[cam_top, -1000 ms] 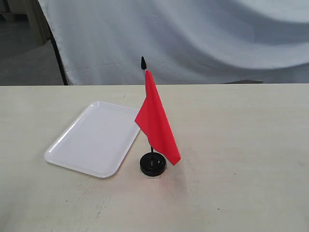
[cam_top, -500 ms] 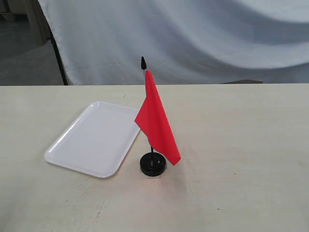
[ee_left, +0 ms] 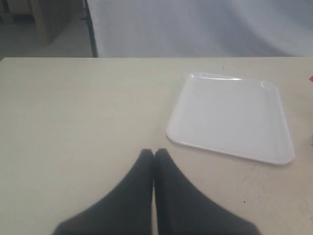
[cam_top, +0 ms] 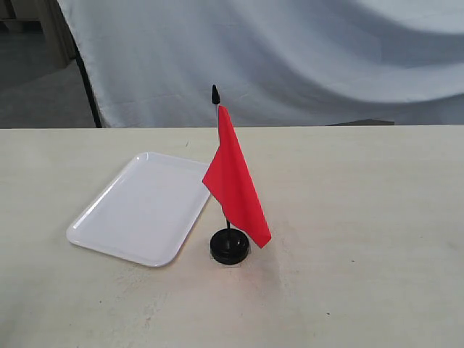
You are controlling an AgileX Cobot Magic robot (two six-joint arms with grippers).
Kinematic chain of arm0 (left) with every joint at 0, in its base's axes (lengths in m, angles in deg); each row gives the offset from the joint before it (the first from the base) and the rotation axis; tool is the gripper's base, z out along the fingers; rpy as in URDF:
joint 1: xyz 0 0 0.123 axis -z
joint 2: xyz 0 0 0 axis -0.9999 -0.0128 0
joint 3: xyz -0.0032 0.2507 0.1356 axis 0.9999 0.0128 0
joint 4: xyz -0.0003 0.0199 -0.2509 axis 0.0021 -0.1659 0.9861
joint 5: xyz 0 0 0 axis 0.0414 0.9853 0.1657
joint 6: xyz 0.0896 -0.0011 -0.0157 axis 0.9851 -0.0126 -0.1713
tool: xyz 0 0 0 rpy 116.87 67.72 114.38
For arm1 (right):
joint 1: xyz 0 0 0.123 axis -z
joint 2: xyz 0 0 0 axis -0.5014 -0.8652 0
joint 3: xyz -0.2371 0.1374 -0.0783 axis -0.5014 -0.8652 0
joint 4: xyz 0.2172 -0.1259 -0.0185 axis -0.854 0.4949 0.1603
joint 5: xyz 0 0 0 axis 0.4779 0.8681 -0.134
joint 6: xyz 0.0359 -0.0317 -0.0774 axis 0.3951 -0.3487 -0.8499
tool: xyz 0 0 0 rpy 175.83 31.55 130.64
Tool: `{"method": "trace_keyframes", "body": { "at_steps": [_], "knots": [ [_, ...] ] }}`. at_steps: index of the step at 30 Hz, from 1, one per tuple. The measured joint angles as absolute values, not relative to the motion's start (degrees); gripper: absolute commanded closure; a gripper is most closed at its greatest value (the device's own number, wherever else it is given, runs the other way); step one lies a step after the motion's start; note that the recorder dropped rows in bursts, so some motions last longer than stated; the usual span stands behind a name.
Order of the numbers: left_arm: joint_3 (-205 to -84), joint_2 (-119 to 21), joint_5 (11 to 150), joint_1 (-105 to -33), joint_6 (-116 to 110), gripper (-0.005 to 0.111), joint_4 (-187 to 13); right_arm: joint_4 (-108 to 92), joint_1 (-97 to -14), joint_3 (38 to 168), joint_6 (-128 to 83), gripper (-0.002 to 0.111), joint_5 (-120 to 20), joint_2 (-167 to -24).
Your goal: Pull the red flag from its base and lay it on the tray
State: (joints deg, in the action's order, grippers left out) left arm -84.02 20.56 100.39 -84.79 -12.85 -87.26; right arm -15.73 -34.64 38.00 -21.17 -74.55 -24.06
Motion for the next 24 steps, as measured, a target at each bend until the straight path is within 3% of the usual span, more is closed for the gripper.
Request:
{"method": "trace_keyframes", "body": {
  "at_steps": [3, 9, 14, 19, 24],
  "knots": [
    [-84.0, 20.6, 100.4, -84.8, -12.8, 0.107, -87.3, -15.7, -34.6, 38.0, -2.7, 0.109, -76.0, -24.1],
    [-84.0, 20.6, 100.4, -84.8, -12.8, 0.107, -87.3, -7.8, -34.6, 38.0, 2.8, 0.109, -83.0, -29.9],
    [-84.0, 20.6, 100.4, -84.8, -12.8, 0.107, -87.3, -4.7, -34.6, 38.0, 0.8, 0.109, -94.8, -50.6],
    [-84.0, 20.6, 100.4, -84.8, -12.8, 0.107, -87.3, 6.5, -34.6, 38.1, -5.8, 0.109, -112.7, -85.1],
    [-84.0, 20.6, 100.4, -84.8, -12.8, 0.107, -87.3, 13.5, -34.6, 40.9, -9.1, 0.109, -118.1, -109.3]
  ]
}}
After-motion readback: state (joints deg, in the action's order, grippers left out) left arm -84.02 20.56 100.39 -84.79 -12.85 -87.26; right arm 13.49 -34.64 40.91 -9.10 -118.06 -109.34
